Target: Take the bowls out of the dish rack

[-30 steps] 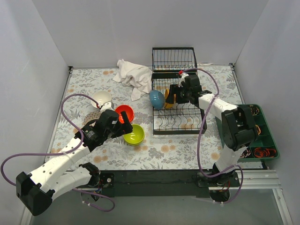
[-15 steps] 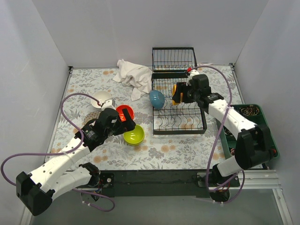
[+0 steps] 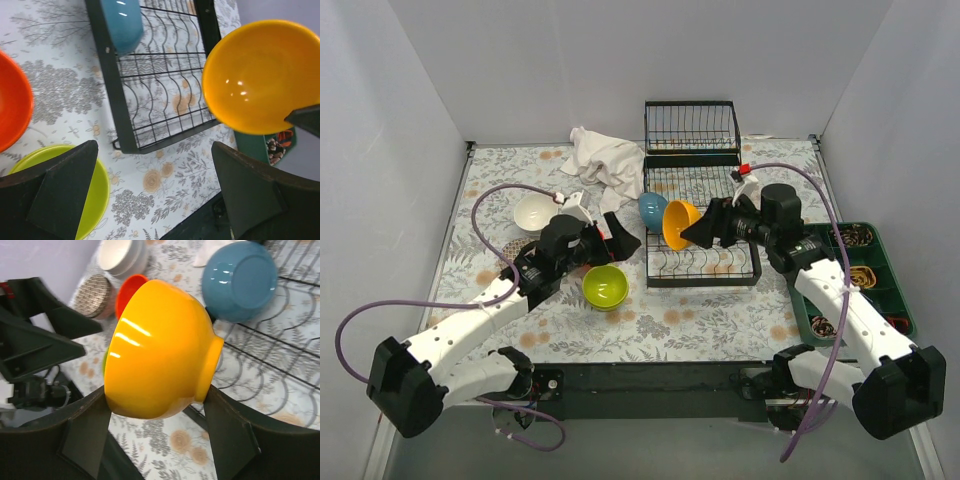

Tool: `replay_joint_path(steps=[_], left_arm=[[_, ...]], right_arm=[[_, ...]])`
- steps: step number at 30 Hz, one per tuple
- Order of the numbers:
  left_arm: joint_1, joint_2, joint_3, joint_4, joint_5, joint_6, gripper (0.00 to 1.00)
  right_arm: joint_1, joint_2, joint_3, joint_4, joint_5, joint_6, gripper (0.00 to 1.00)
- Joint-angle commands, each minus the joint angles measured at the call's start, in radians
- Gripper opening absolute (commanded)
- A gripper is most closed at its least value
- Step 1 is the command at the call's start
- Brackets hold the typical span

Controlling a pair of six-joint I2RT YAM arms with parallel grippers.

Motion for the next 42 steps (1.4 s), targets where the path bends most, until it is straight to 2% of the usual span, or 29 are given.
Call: replay_joint_path(steps=[1, 8, 12, 15, 16, 18, 19, 28, 37, 40, 42], left_arm=[[0.004, 0.065, 0.053, 0.194, 0.144, 0.037, 0.98], [0.001, 0.203, 0.094, 0.281, 0.265, 0.031, 0.89], [-0.006, 0.255, 0.104, 0.303, 0.285, 0.02, 0.78], [-0.013, 0.291, 0.116, 0.303, 0.294, 0.018, 0.65], [-0.013, 0.297, 0.117, 0.303, 0.291, 0.017, 0.55], [-0.016, 0.301, 0.119, 0.307, 0.288, 0.015, 0.45], [-0.017, 0.301, 0.117, 0.31, 0.29, 0.015, 0.36], [-0.028, 0.324, 0.111, 0.357, 0.333, 0.012, 0.01], [-0.028, 0.295, 0.096, 0.344, 0.282, 0.049, 0.0], [-0.028, 0.284, 0.096, 0.327, 0.261, 0.055, 0.0], [-0.029, 0.275, 0.093, 0.32, 0.241, 0.058, 0.0]], right_arm=[[0.004, -0.075, -0.065, 0.143, -0.18, 0.129, 0.08], [0.007, -0.138, -0.15, 0.251, -0.23, 0.216, 0.08], [0.009, -0.168, -0.184, 0.285, -0.245, 0.253, 0.08], [0.007, -0.176, -0.194, 0.286, -0.25, 0.261, 0.08], [0.007, -0.178, -0.197, 0.286, -0.253, 0.261, 0.08], [0.009, -0.179, -0.202, 0.286, -0.253, 0.262, 0.08], [0.009, -0.178, -0.204, 0.286, -0.257, 0.265, 0.08], [0.009, -0.162, -0.214, 0.312, -0.274, 0.29, 0.11], [0.009, -0.159, -0.224, 0.312, -0.262, 0.293, 0.19], [0.009, -0.162, -0.228, 0.314, -0.262, 0.293, 0.28], [0.009, -0.165, -0.231, 0.311, -0.256, 0.293, 0.39]])
